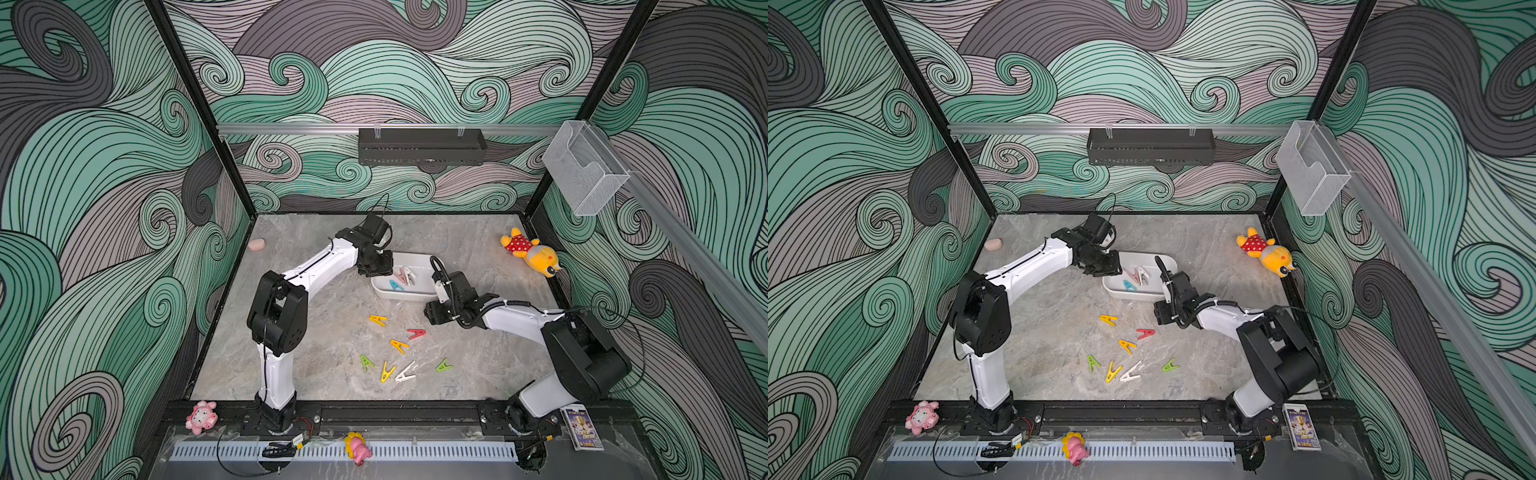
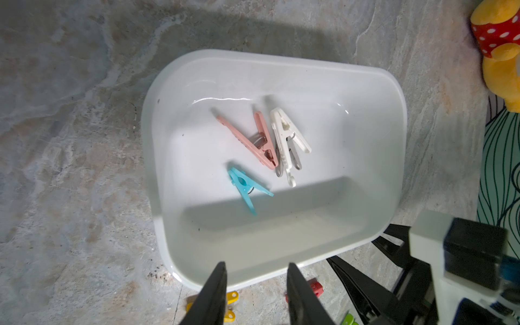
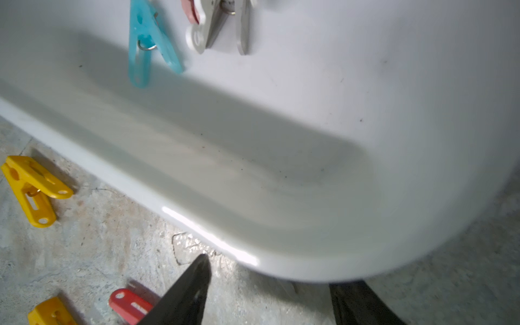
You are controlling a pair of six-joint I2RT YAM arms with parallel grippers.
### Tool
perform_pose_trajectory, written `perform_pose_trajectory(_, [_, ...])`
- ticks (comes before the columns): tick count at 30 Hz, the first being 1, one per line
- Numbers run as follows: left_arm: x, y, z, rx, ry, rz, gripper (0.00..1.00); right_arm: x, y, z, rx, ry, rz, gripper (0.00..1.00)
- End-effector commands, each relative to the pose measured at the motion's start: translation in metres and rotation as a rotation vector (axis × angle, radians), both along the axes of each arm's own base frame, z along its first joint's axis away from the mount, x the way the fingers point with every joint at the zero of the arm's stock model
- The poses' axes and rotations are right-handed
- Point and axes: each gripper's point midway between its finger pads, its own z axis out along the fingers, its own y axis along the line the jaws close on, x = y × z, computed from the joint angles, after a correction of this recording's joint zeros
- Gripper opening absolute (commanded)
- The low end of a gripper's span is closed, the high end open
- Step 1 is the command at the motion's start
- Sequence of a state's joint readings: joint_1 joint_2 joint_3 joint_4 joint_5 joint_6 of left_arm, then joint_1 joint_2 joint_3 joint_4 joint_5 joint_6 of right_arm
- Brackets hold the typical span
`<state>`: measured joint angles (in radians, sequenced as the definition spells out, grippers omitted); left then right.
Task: Put the clothespins into the storage box
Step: Pick up the clothespin from the center of the board.
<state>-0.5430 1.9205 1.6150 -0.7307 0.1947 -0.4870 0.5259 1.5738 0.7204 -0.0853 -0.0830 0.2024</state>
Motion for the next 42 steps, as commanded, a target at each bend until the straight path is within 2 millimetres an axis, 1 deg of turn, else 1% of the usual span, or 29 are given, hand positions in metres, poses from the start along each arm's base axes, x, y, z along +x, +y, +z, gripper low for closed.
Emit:
perform_pose_trajectory(1, [0.0, 0.006, 0.009, -0.005, -0.015, 0.003, 0.39, 0.005, 0.009, 0.004, 0.049, 0.0, -0.006, 0.64])
perform_pose_trajectory(5, [-0.001, 0.007, 0.01, -0.002, -0.012, 0.003, 0.39, -0.003, 0.017, 0.003, 0.123, 0.026, -0.019, 0.61])
perform_pose_trajectory(10, [-0.003, 0.009, 0.008, 0.005, -0.007, 0.0, 0.39, -0.017, 0.028, 0.0, 0.137, 0.046, 0.009, 0.61])
perform_pose_trajectory(12, [-0.005, 0.013, 0.011, 0.018, -0.016, -0.003, 0.38, -0.022, 0.036, -0.003, 0.159, 0.073, 0.026, 0.61])
perform_pose_trajectory(14, [-0.005, 0.019, 0.012, 0.041, -0.024, 0.001, 0.38, -0.027, 0.045, -0.005, 0.18, 0.098, 0.048, 0.57])
perform_pose_trajectory(16, [-0.007, 0.025, 0.015, 0.057, -0.029, 0.007, 0.38, -0.032, 0.054, -0.003, 0.184, 0.108, 0.075, 0.56])
perform_pose_trajectory(18, [-0.009, 0.03, 0.016, 0.068, -0.032, 0.014, 0.39, -0.036, 0.056, 0.002, 0.176, 0.105, 0.083, 0.56])
perform_pose_trajectory(22, [-0.011, 0.038, 0.015, 0.082, -0.034, 0.027, 0.38, -0.041, 0.052, 0.018, 0.157, 0.097, 0.095, 0.56])
perform_pose_trajectory(24, [-0.011, 0.04, 0.014, 0.081, -0.036, 0.032, 0.38, -0.04, 0.043, 0.027, 0.119, 0.073, 0.082, 0.57])
perform_pose_trajectory(27, [-0.011, 0.039, 0.013, 0.07, -0.032, 0.036, 0.39, -0.033, 0.026, 0.04, 0.034, 0.009, 0.06, 0.58])
perform_pose_trajectory(29, [-0.012, 0.038, 0.012, 0.064, -0.032, 0.037, 0.39, -0.029, 0.017, 0.043, -0.017, -0.029, 0.062, 0.58])
perform_pose_trajectory(31, [-0.013, 0.038, 0.011, 0.064, -0.03, 0.036, 0.39, -0.024, 0.01, 0.044, -0.07, -0.059, 0.064, 0.59])
perform_pose_trajectory(34, [-0.014, 0.04, 0.011, 0.067, -0.032, 0.038, 0.39, -0.017, 0.005, 0.039, -0.124, -0.077, 0.08, 0.6])
perform_pose_trajectory(37, [-0.015, 0.041, 0.013, 0.072, -0.035, 0.037, 0.39, -0.01, 0.004, 0.032, -0.136, -0.078, 0.089, 0.6])
perform_pose_trajectory(42, [-0.015, 0.047, 0.014, 0.091, -0.042, 0.049, 0.39, -0.001, 0.01, 0.025, -0.09, -0.069, 0.078, 0.6])
